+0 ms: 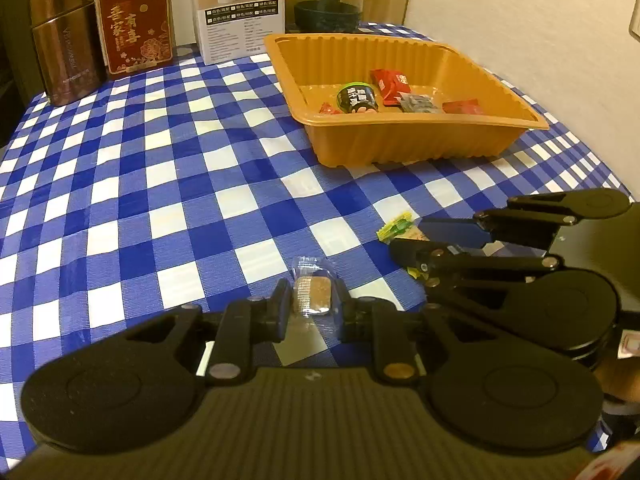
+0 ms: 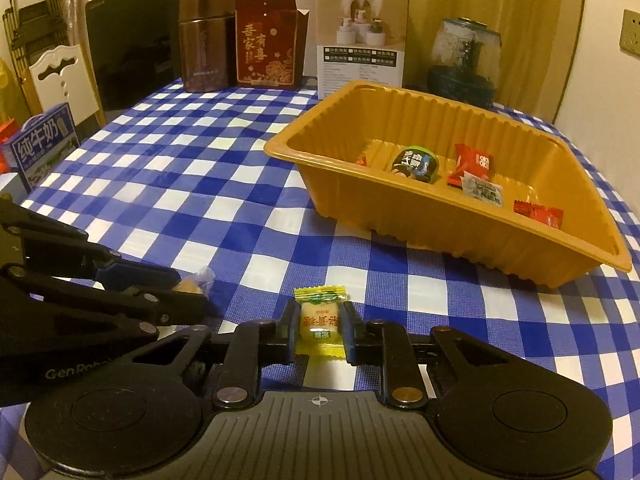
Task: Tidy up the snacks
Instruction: 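Grasp the clear cake packet with the left tool while the right tool grasps the yellow candy, then carry both held snacks over the orange tray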
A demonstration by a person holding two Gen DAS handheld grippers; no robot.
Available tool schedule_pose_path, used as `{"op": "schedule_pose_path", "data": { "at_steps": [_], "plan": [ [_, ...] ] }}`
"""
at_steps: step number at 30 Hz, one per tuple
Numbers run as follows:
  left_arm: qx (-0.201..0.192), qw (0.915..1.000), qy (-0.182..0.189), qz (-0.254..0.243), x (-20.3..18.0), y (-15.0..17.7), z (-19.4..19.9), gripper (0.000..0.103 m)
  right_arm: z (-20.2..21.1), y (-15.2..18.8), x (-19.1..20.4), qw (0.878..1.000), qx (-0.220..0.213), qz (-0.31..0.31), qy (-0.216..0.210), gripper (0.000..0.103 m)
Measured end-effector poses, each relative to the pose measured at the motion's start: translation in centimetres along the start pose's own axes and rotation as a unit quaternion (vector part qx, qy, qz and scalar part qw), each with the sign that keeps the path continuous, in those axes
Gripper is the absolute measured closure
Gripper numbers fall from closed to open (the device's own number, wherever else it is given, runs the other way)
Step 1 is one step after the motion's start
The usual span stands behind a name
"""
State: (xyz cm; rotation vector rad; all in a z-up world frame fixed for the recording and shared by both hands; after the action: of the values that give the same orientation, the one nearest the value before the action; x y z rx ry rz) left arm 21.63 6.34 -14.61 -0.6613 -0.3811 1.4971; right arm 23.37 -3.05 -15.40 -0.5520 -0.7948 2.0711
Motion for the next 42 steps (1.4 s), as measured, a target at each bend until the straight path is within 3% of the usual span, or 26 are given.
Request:
{"op": "schedule_pose_path", "data": {
  "at_steps": [23,42],
  "plan": [
    [-0.017,0.9996,0.018,0.014,-6.0,-0.6,5.6,0.084,10.9,1.6,-6.1,0.995,-0.019,-0.096,0.035,0.082],
    [-0.029,0.9992,0.012,0.025,-10.7,0.1,11.5,0.084,18.7,2.0,-8.0,0.989,-0.045,-0.135,0.035,0.082]
  ]
}}
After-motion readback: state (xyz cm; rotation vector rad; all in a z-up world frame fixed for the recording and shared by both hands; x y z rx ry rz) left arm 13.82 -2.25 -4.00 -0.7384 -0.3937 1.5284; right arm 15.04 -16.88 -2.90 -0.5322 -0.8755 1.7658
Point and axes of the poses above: each gripper's, at about its wrist camera, not at the fingertips, and z roughly against the way its jaws point, x to its left, y to its underside, the point moved 7 cm from there along -z, roughly the way its jaws point, and after that the axes turned 9 degrees about z, right-handed, at the moved point
